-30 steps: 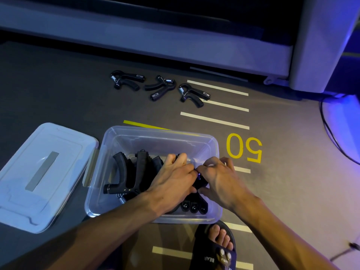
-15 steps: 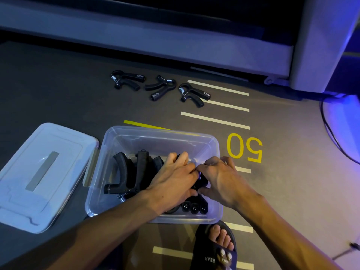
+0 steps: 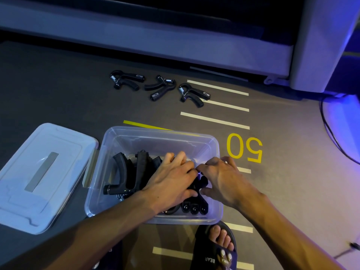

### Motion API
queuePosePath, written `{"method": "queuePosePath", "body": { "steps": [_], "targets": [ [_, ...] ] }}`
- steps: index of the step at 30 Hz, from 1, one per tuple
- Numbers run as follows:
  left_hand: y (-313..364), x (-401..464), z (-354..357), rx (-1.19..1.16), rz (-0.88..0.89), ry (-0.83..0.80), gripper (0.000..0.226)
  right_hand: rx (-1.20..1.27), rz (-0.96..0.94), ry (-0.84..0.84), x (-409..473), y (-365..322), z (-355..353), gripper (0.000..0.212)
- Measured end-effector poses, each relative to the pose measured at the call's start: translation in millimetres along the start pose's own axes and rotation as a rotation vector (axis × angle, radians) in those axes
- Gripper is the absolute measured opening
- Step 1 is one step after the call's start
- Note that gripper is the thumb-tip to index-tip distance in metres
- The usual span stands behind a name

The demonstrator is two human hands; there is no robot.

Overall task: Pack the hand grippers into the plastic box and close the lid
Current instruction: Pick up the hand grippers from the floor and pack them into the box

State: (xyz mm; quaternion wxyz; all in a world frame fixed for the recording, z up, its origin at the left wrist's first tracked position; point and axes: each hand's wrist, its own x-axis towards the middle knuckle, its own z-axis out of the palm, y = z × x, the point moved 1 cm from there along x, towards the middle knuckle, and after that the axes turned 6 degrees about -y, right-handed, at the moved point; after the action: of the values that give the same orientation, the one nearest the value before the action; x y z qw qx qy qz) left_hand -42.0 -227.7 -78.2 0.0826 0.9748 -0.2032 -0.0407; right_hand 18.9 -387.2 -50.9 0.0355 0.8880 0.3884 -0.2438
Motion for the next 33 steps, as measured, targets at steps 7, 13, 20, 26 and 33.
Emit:
{"method": "queuePosePath", "body": {
  "steps": [7,13,20,26,33],
  "targets": [
    [-7,-5,1,0.006,0.004,0.033,0.053,0.010,-0.014,0.005,-1,0,0,0.040],
    [-12,-9,6,0.003,0.006,0.012,0.051,0.036,-0.026,0.018,0,1,2,0.044],
    [-15,-10,6,-0.001,0.021,0.021,0.051,0.016,-0.019,-0.029,1,-1,-2,0.044],
    [-20,-12,0,-0.033,-0.015,0.113,0.040,0.035,-0.029,-0.065,0,1,-22,0.041],
    [-62,5,-9,-0.064,-0.102,0.304,0.029,0.380,-0.061,0.273,42,30,-64,0.023]
  ]
}}
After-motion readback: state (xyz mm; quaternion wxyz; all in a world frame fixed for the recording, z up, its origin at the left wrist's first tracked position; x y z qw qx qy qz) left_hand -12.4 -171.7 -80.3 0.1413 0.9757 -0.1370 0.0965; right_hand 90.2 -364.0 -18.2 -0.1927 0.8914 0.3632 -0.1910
